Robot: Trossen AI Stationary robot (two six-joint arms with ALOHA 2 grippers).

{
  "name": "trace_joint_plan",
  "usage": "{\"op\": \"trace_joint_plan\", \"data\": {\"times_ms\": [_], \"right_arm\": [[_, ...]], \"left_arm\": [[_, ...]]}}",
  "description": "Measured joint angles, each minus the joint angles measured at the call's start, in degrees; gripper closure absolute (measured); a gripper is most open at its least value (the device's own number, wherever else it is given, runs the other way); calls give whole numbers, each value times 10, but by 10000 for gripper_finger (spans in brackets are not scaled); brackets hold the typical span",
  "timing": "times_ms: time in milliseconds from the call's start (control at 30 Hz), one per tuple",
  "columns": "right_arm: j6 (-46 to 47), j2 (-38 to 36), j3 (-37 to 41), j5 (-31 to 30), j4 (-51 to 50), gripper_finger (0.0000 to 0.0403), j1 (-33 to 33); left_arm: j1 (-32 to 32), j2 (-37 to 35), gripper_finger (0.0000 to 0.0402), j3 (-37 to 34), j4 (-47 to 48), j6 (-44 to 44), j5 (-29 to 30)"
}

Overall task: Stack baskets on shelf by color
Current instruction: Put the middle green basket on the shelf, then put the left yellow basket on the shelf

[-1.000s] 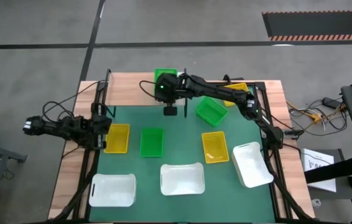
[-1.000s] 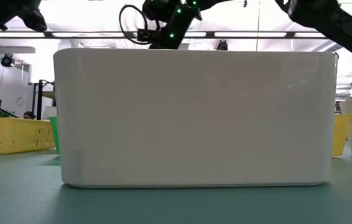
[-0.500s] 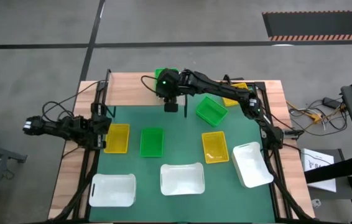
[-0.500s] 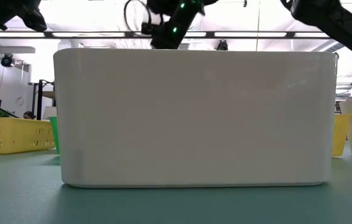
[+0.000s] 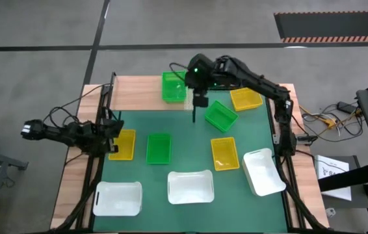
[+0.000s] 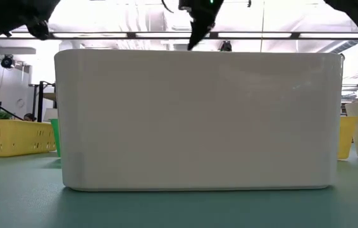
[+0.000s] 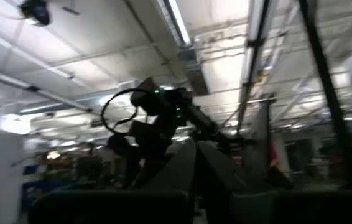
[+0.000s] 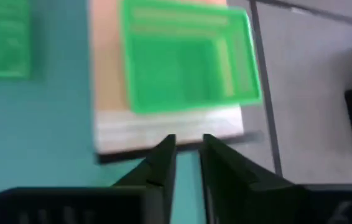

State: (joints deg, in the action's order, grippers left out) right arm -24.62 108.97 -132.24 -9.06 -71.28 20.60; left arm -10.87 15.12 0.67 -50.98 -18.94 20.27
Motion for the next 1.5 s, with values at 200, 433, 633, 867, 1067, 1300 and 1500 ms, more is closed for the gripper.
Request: {"op": "trace_joint_plan", "data": {"times_ms": [200, 433, 633, 867, 1067, 1300, 1500], "right_arm": [[9, 7, 73, 26, 69, 391, 61], [16, 22, 149, 64, 141, 392, 90], [15, 22, 167, 104, 183, 392, 87], [15, 22, 167, 120, 212, 392, 85], [21, 22, 167, 147, 224, 392, 84], [11, 13, 166, 150, 215, 392, 84], [29, -69, 200, 154, 172, 392, 63]], "left_arm": [[0, 4, 402, 0, -28, -17, 78], [0, 6, 402, 0, -29, -25, 82], [0, 5, 402, 0, -30, -25, 82], [0, 6, 402, 0, -30, -24, 82], [0, 6, 402, 0, -30, -24, 82], [0, 8, 402, 0, -30, -15, 81], [0, 12, 402, 12, -52, 6, 51]]}}
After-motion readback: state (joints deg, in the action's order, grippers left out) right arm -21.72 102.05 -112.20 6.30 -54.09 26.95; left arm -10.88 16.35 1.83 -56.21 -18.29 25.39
